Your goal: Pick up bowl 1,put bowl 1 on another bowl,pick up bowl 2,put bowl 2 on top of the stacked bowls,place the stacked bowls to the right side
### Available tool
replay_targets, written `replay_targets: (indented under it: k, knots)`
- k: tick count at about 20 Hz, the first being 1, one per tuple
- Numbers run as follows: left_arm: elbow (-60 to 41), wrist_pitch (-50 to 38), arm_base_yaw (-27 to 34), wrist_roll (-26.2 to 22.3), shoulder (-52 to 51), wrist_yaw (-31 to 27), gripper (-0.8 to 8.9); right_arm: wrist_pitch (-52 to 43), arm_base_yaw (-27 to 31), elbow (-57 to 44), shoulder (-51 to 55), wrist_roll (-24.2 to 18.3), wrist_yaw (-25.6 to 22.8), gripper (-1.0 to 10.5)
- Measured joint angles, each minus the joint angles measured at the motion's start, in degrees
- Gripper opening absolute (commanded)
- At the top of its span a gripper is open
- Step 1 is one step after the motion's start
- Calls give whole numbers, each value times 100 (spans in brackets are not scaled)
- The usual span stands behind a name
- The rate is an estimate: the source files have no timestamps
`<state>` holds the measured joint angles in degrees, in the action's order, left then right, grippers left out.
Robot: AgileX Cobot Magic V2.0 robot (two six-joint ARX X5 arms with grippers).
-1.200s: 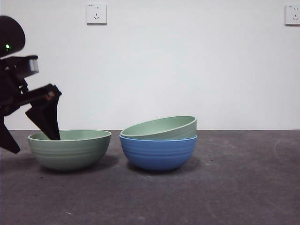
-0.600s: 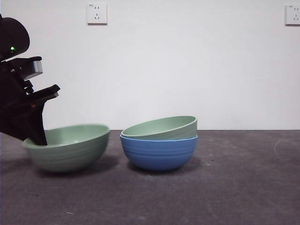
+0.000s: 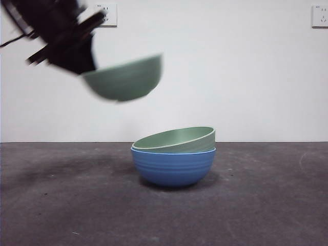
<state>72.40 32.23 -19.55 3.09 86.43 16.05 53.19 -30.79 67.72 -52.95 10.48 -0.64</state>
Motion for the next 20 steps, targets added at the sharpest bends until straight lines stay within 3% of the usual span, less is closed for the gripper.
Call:
replay_targets:
  k: [5, 11, 18, 20]
  knots:
    - [227, -367, -763, 24, 201, -245, -7, 214, 0, 0, 0, 2, -2, 190]
    - [223, -649, -929, 238, 1342, -330, -7, 313, 0, 0, -2, 2, 0, 190]
    - [223, -693, -1027, 345, 1648, -431, 2, 337, 0, 0, -4, 2, -2, 190]
    - [223, -686, -1040, 350, 1648, -407, 122, 337, 0, 0, -4, 0, -2, 190]
